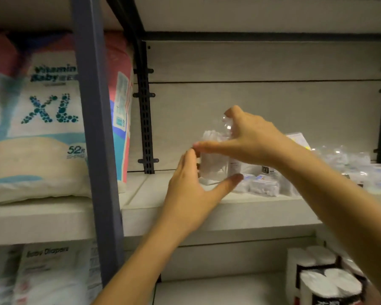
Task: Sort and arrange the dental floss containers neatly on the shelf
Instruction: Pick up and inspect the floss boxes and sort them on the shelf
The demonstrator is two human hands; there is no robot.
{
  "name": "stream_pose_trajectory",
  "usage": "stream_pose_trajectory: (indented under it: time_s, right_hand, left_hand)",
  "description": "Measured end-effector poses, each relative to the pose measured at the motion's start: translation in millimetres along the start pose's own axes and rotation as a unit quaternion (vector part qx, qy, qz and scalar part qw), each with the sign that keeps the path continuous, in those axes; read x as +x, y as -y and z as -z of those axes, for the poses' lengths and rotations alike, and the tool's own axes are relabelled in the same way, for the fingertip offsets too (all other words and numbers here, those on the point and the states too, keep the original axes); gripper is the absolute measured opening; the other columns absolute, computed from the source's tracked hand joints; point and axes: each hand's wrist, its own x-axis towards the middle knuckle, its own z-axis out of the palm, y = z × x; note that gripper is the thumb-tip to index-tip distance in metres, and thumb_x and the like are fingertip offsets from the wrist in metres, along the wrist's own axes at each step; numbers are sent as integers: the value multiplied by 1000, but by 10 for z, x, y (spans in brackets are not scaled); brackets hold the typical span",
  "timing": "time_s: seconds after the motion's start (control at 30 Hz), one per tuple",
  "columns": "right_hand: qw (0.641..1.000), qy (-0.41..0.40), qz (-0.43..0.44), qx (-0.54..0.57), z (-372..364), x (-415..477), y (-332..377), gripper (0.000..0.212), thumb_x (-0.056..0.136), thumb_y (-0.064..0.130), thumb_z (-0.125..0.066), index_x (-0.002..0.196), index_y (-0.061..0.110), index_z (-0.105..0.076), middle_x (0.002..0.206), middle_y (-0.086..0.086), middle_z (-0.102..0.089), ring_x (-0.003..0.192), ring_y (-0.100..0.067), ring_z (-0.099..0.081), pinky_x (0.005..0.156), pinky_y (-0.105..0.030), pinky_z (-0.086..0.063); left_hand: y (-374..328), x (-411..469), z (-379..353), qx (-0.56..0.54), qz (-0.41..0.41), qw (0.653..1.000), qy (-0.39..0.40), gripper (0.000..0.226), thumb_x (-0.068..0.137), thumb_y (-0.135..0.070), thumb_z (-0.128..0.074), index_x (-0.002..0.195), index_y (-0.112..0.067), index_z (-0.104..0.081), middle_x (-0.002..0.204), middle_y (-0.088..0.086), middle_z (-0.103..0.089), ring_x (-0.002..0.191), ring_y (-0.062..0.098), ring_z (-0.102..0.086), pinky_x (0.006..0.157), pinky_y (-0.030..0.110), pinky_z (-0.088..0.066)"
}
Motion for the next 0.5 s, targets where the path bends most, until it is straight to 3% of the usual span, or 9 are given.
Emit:
stream_pose_trajectory:
  time_s: [0.07,0.13,0.2,0.3,0.4,0.5]
  right_hand:
    - [999,37,10,19,-36,-38,98,93,65,75,-52,136,18,-32,130,-5,-51,104,-24,-54,80,-33,-45]
    - [988,115,19,98,-9,-55,131,90,70,71,-46,140,19,-26,132,-7,-50,100,-20,-58,82,-34,-51]
    - [967,188,23,169,59,-61,135,89,67,68,-43,142,25,-24,130,-2,-51,97,-15,-59,83,-31,-52]
    - [946,229,43,225,94,-78,113,81,66,63,-46,138,30,-29,121,2,-57,96,-13,-62,81,-27,-52]
    - [943,223,51,241,41,-79,102,77,66,60,-50,133,26,-34,115,2,-60,95,-12,-64,78,-24,-53]
    - [948,179,37,260,-59,-27,89,81,61,60,-58,131,25,-34,110,3,-63,95,-11,-64,78,-26,-53]
  left_hand:
    - [29,-31,122,-25,22,999,-16,57,66,-54,-67,115,-40,-42,110,-23,-54,97,-7,-55,76,9,-44]
    - [84,-61,267,-109,60,992,33,52,66,-51,-64,113,-39,-46,107,-21,-60,96,-10,-58,81,11,-48]
    - [131,-61,411,-256,95,957,103,48,75,-40,-65,119,-24,-55,114,-5,-68,107,4,-62,93,25,-50]
    - [195,-42,545,-379,112,906,150,37,81,-23,-60,115,-10,-61,116,9,-68,111,20,-63,96,32,-50]
    - [231,-32,579,-379,116,904,162,38,81,-20,-60,118,-11,-60,122,11,-65,115,22,-60,100,33,-47]
    - [155,-5,592,-234,90,962,114,45,87,-21,-56,131,-22,-48,129,-1,-60,117,10,-56,98,27,-42]
